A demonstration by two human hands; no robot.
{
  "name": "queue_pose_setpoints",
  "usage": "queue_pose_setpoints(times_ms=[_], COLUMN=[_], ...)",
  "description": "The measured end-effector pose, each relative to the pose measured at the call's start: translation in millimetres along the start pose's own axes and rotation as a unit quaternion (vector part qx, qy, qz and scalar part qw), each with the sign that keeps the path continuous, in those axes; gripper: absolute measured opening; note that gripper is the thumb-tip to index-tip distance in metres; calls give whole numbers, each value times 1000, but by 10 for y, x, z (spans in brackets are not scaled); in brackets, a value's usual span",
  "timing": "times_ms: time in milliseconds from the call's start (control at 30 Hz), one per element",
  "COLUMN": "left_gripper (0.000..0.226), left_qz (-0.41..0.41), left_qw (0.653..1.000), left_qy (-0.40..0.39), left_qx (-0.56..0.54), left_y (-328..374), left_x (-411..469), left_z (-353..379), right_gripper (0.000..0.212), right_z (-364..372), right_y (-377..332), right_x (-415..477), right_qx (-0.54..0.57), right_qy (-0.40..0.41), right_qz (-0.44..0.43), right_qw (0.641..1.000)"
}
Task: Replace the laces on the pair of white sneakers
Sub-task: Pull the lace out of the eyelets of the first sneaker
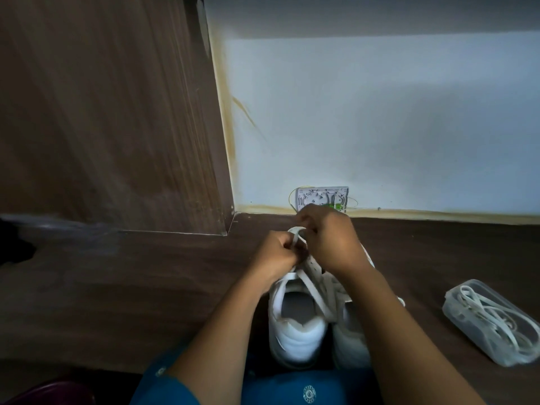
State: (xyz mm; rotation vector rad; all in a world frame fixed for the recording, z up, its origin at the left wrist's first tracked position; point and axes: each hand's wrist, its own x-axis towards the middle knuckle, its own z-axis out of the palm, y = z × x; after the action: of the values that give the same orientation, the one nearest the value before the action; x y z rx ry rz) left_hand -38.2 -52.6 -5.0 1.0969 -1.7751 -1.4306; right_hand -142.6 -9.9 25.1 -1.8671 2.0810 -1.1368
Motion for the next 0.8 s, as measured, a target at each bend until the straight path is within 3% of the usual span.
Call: queue_pose_setpoints(times_ms=[67,133,200,300,367,433,567,667,733,800], left_gripper=[29,25,24,24,29,29,30,26,22,16], left_qz=[-6,-15,-1,1,-8,28,69,68,67,72], left_qw=[999,990,986,995,999,998,993,987,985,979], left_qy=[27,57,64,27,-31,-49,53,36,51,77], left_qx=[-45,-126,-155,-97,-31,25,-82,-143,-151,-173], left_y=[45,112,175,162,113,84,130,198,212,234], left_x=[37,75,76,39,13,9,21,-23,-26,-13], left_z=[39,55,46,-20,-28,-4,34,39,27,1], right_gripper=[25,9,29,41,35,28,21,28,30,18], right_z=[-99,-157,-117,-100,-178,-231,-173,-204,-227,-205], right_y=[91,155,162,100,44,19,77,87,90,105], right_x=[-8,-33,-59,-19,17,25,-46,-31,-13,-39], right_qx=[24,-28,-90,-76,11,62,62,183,281,253], right_qy=[-28,-99,-147,-48,78,108,-52,-79,-111,-158], right_qz=[48,50,43,23,16,16,62,121,185,182], right_qw=[998,993,984,996,997,992,995,972,935,937])
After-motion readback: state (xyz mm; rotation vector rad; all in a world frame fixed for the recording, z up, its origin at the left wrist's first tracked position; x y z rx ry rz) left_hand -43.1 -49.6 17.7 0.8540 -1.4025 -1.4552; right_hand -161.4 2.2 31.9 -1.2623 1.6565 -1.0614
